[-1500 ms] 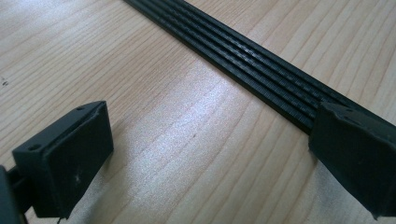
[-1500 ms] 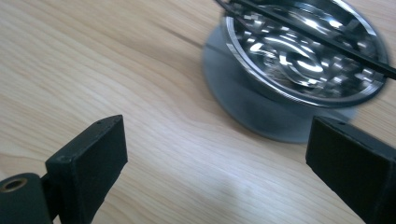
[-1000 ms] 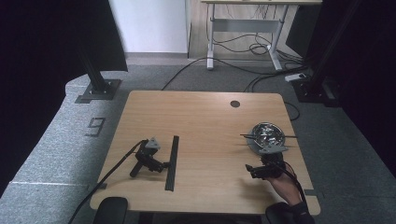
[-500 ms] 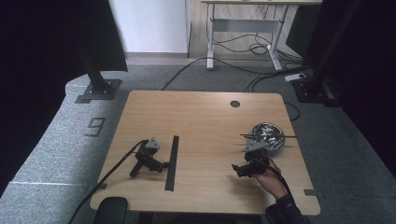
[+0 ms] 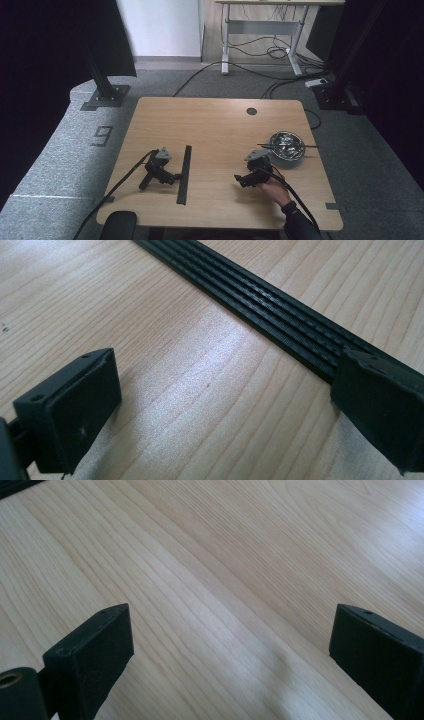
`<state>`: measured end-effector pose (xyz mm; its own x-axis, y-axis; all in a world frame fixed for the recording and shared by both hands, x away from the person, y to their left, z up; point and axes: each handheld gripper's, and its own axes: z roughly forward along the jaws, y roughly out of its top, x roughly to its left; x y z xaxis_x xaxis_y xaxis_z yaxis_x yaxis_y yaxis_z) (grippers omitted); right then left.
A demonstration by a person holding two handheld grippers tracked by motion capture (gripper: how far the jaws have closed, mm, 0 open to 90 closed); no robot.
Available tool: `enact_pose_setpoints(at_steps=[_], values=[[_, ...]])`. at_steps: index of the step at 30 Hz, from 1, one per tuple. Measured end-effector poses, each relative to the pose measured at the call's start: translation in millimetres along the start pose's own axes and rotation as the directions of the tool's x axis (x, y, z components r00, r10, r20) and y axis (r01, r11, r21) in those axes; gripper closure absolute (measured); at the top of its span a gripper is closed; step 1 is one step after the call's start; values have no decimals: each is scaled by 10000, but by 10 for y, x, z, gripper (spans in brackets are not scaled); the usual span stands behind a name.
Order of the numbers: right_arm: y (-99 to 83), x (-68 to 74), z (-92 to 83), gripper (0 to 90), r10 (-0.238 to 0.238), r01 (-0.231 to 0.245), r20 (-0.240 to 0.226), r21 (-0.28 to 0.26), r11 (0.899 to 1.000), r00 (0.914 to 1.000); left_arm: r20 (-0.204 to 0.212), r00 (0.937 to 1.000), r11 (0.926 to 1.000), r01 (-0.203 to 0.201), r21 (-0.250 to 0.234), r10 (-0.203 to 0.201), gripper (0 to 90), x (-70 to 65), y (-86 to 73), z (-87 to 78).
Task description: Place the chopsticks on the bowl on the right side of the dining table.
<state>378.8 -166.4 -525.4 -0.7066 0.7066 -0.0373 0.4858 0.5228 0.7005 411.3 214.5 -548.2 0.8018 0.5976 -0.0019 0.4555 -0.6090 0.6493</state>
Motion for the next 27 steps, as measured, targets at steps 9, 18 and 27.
enact_pose_setpoints(at_steps=[9,18,27], values=[[147,74,211,27,-75,76,-335,17,10000,9994,6,10000,10000,4,-2,-4,0,1,-1,0],[295,166,370,23,-88,73,-566,-254,9997,9984,8,10000,10000,-1,0,1,0,1,0,0],[469,306,590,20,-329,308,-707,-310,9990,9970,6,10000,10000,-12,3,12,0,2,0,0]])
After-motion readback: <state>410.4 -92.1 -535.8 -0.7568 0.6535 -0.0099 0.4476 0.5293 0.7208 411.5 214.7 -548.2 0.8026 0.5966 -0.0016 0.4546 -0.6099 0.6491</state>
